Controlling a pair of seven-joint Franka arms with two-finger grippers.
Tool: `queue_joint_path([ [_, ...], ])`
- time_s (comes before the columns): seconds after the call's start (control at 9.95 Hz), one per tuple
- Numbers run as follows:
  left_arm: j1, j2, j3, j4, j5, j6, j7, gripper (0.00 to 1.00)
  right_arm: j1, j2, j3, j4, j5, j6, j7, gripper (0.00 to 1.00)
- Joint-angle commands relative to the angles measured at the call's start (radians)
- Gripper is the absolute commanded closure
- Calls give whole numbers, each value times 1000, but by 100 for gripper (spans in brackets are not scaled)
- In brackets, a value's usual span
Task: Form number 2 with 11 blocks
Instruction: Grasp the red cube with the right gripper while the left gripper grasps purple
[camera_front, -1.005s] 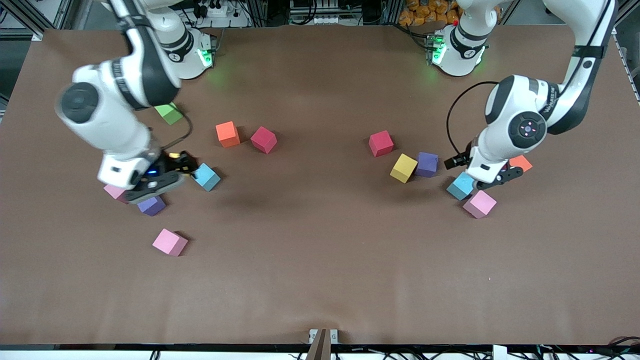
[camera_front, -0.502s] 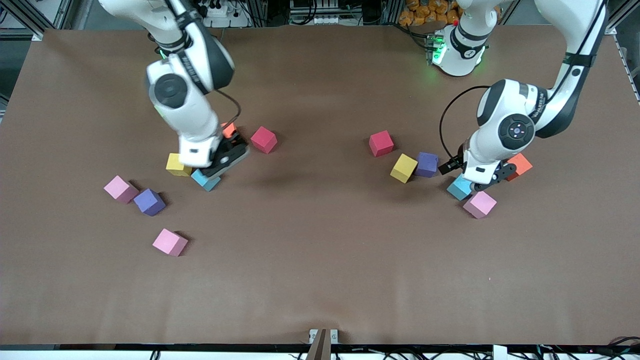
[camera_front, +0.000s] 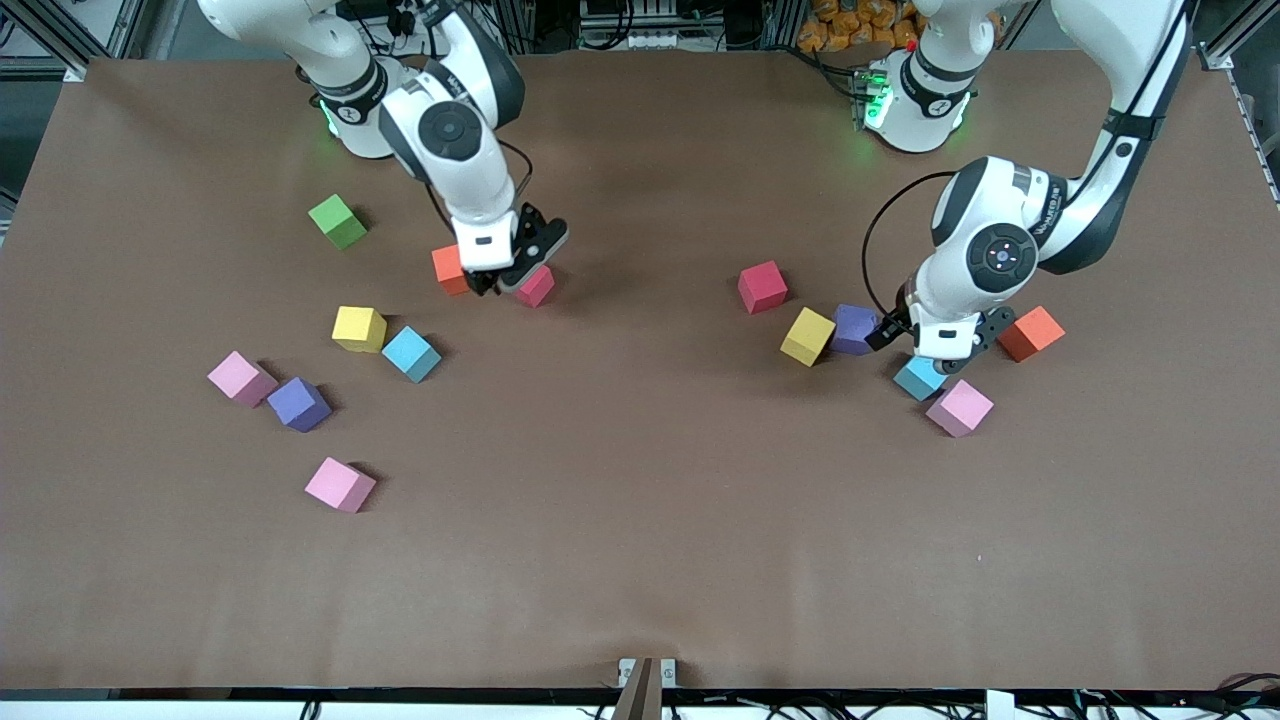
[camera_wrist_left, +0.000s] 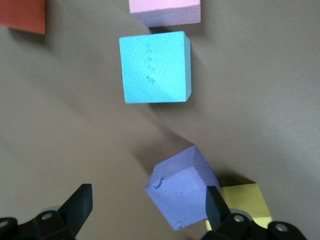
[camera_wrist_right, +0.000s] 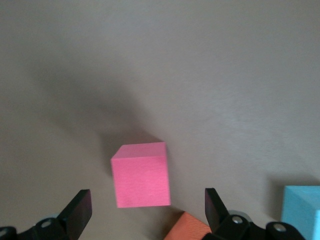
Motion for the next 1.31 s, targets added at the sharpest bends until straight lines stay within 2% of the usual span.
queue_joint_path([
  [0.0,0,9,-3,-29,20,74,-165,0,16,-31,-3,-112,-5,111,-23,0],
  [0.1,-2,6,-3,-47,20,106,-200,0,-7,-29,-5,-115,-10,114,-84,0],
  [0.3,-5,-2,-7,-104,24,190,-291,0,-10,21,-3,-134,-7,221,-89,0],
  [0.7,-3,-23,-29,-225,25,364,-363,0,1,93,-3,-131,-8,287,-93,0],
  [1.21,-11,-14,-40,-247,27,410,-449,0,-1,155,1,-132,-12,353,-101,2],
])
